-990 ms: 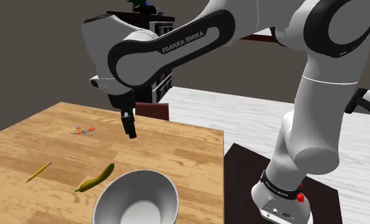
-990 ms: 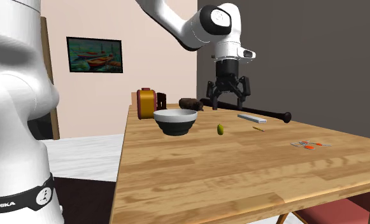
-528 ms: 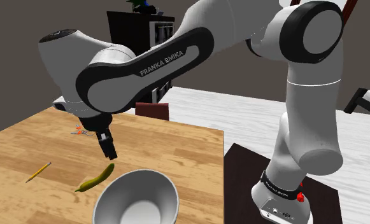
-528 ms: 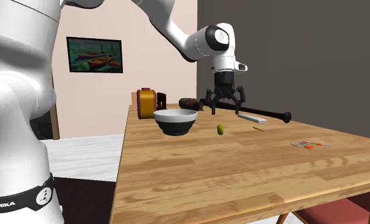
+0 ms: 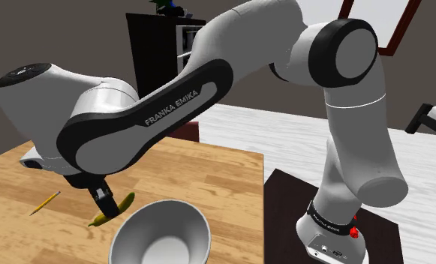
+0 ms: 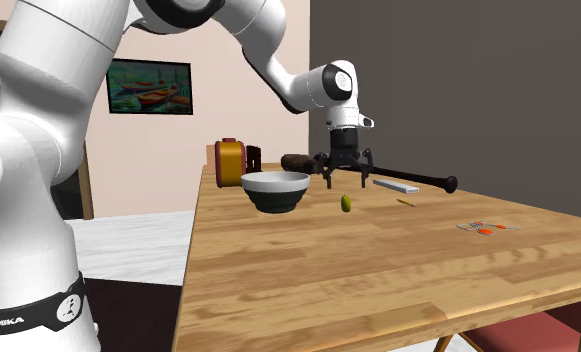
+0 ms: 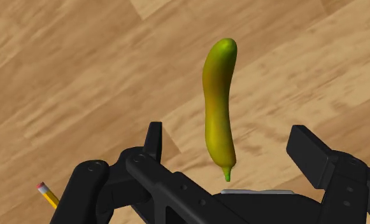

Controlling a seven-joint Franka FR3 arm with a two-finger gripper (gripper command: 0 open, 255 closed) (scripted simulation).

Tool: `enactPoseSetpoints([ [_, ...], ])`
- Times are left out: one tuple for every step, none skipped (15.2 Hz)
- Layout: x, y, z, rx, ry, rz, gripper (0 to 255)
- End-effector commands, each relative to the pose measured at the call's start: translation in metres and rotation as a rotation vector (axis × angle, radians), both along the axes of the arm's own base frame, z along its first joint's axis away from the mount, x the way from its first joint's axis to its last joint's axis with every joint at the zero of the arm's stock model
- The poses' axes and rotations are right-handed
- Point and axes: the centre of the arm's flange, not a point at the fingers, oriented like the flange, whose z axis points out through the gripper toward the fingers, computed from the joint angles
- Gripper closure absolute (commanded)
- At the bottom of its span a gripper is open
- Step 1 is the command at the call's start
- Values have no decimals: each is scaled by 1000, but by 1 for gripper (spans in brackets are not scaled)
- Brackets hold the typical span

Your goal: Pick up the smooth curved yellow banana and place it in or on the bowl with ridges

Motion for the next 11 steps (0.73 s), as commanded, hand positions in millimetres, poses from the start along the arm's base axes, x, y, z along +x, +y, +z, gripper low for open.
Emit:
enactPoseSetpoints([
  [0, 2, -10, 0, 0, 6, 0],
  [1, 1, -16, 0, 0, 6, 0],
  [1, 0, -21, 0, 0, 6, 0],
  [1, -1, -26, 0, 0, 6, 0],
  [2, -1, -31, 0, 0, 6, 0],
  [2, -2, -34, 0, 0, 6, 0],
  [2, -2, -34, 0, 0, 6, 0],
  [2, -2, -34, 0, 0, 6, 0],
  [2, -2, -34, 0, 0, 6, 0],
  [2, -2, -34, 0, 0, 6, 0],
  [2, -2, -34, 0, 0, 6, 0],
])
